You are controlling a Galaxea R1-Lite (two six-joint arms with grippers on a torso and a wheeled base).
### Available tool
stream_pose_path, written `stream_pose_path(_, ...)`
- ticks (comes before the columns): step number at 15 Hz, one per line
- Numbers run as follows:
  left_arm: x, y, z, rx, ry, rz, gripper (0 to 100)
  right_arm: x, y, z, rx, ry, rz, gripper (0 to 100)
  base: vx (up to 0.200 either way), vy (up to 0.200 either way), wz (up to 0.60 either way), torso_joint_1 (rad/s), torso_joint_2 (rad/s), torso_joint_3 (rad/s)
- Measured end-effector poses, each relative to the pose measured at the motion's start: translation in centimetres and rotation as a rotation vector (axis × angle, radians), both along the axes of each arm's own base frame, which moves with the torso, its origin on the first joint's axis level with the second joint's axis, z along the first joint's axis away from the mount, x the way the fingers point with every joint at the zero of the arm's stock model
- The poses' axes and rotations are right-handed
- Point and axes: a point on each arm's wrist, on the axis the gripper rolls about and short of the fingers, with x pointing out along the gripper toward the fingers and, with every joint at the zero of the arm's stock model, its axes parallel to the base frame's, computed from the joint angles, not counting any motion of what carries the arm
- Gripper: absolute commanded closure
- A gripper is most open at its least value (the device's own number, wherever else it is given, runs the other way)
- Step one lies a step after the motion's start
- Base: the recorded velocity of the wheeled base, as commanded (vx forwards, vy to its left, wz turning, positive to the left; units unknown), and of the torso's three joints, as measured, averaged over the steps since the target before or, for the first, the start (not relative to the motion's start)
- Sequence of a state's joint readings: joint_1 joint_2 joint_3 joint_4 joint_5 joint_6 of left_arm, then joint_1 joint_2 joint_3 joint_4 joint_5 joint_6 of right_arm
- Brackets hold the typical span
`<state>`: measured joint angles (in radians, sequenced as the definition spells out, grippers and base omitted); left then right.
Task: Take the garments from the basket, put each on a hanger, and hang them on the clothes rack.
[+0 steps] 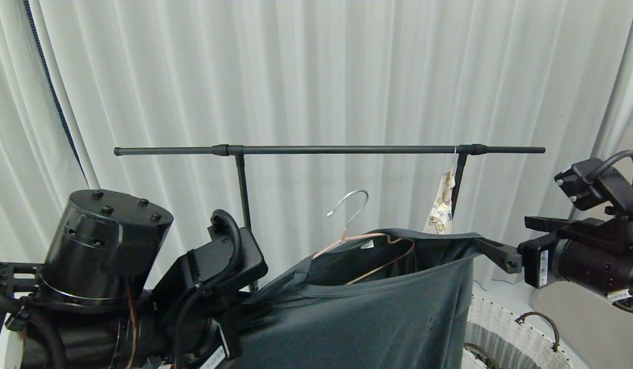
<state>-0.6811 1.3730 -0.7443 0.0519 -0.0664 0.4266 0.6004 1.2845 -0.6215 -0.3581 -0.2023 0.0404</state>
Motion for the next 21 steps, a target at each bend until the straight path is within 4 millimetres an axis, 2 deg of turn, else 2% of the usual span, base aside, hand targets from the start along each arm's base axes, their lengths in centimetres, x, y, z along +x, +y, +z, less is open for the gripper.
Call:
stream_pose_path(4, 0.5, -0.7, 0.4, -0.079, -0.022, -0.061, 100, -2.1, 1.1, 0.1, -0.022, 0.011, 0.170, 0, 0.000, 0.000, 0.00, 0.000, 0.00, 0.000)
stream_pose_path(8, 0.2, -0.5, -0.4, -0.072, 0.007, -0.076, 100, -2.8, 1.4, 0.1, -0.070, -0.001, 0.350, 0, 0.000, 0.000, 0.00, 0.000, 0.00, 0.000)
stream_pose_path(11, -0.7, 0.1, -1.1, -0.134, 0.082, -0.194, 100, -3.1, 1.4, -0.5, -0.144, 0.008, 0.568, 0, 0.000, 0.000, 0.00, 0.000, 0.00, 0.000)
stream_pose_path(16, -1.6, 1.0, -1.6, -0.145, 0.095, -0.215, 100, -2.2, 2.3, -1.9, -0.292, -0.005, 0.791, 0, 0.000, 0.000, 0.00, 0.000, 0.00, 0.000)
stream_pose_path(21, -2.0, 1.0, -1.6, -0.120, 0.037, -0.352, 100, -0.3, 4.8, -2.0, -0.371, 0.028, 0.992, 0, 0.000, 0.000, 0.00, 0.000, 0.00, 0.000)
